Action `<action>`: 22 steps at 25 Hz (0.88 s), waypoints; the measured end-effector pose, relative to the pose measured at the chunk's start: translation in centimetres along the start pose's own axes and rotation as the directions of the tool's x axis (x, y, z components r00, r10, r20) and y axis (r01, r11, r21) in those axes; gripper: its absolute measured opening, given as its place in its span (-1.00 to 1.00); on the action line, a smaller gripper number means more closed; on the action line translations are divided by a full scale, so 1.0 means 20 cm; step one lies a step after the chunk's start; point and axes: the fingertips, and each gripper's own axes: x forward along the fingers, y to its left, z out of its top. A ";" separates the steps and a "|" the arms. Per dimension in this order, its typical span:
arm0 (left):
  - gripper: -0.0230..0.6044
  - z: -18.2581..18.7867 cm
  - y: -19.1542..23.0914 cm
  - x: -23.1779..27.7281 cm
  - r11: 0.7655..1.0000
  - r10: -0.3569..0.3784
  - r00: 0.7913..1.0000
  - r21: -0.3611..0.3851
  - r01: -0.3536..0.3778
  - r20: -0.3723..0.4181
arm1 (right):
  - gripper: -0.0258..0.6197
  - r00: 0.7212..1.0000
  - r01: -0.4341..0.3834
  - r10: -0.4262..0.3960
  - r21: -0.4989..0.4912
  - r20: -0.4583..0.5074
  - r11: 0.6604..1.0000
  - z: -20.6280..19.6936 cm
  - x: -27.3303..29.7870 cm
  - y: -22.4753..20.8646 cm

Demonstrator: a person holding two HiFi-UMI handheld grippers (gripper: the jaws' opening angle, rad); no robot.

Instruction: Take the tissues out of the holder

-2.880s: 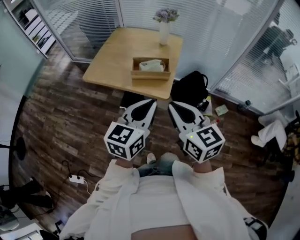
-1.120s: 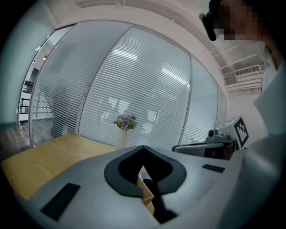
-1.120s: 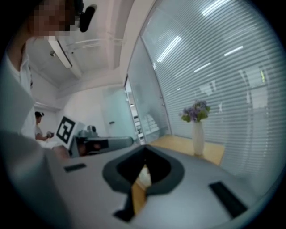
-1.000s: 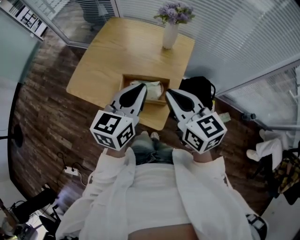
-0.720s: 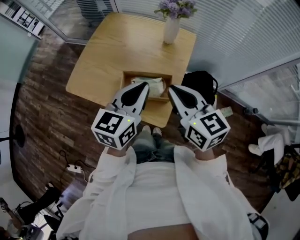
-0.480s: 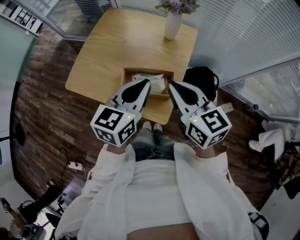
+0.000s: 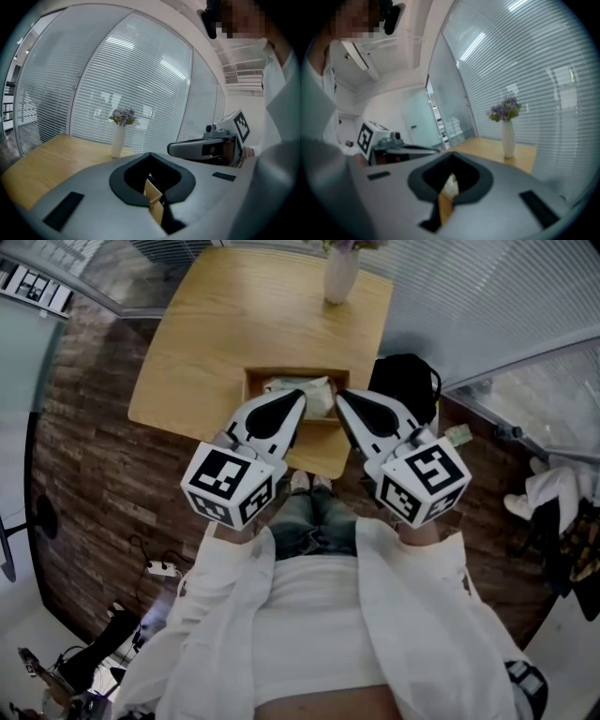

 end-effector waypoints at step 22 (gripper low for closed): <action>-0.90 -0.17 0.16 0.11 0.997 -0.055 0.995 -0.051 0.051 -0.083 | -0.88 1.000 0.019 -0.018 0.095 -0.014 0.995 -0.11 0.12 -0.07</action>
